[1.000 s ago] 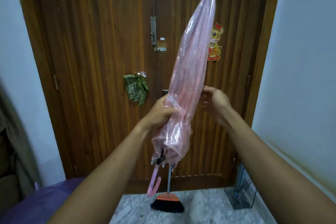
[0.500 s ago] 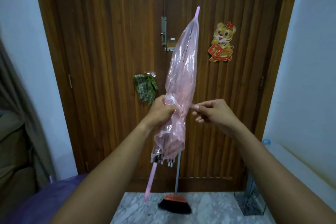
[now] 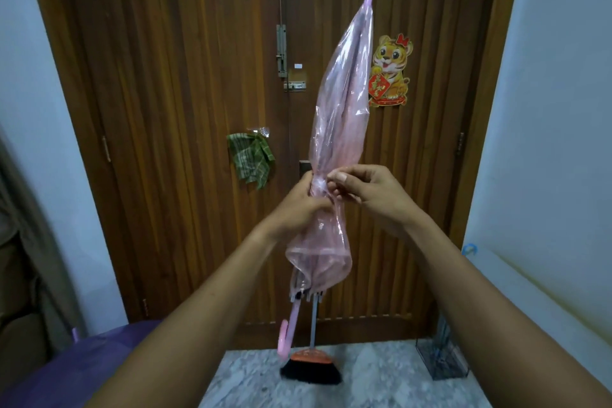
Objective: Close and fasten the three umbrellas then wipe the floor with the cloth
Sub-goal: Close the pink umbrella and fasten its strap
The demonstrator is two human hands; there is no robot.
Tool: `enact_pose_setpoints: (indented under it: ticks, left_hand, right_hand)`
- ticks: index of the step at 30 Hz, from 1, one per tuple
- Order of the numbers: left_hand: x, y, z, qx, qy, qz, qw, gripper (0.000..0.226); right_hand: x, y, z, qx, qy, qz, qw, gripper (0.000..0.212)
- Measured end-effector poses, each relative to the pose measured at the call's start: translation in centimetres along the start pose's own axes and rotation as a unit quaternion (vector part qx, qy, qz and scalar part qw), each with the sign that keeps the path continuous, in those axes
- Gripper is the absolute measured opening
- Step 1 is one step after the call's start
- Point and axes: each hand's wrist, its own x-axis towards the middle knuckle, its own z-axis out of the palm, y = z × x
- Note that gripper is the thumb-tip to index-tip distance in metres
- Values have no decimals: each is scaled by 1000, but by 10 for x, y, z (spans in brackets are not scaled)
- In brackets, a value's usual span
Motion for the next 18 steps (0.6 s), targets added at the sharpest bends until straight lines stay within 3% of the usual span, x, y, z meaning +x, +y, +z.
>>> enact_pose_setpoints:
  ticks: [2, 4, 12, 18]
  left_hand:
    - [0, 0, -5, -160, -48, -23, 986, 45]
    - [-1, -6, -8, -235, -67, -51, 968, 47]
    - [-5, -19, 3, -185, -29, -30, 982, 68]
    - [-1, -27, -3, -168, 37, -2, 985, 83]
  right_hand:
    - [-1, 3, -7, 82, 2, 27, 996, 21]
    - [-2, 4, -12, 172, 22, 53, 983, 18]
    - [-4, 0, -23, 78, 14, 81, 994, 13]
    - [-4, 3, -31, 177, 55, 125, 975, 20]
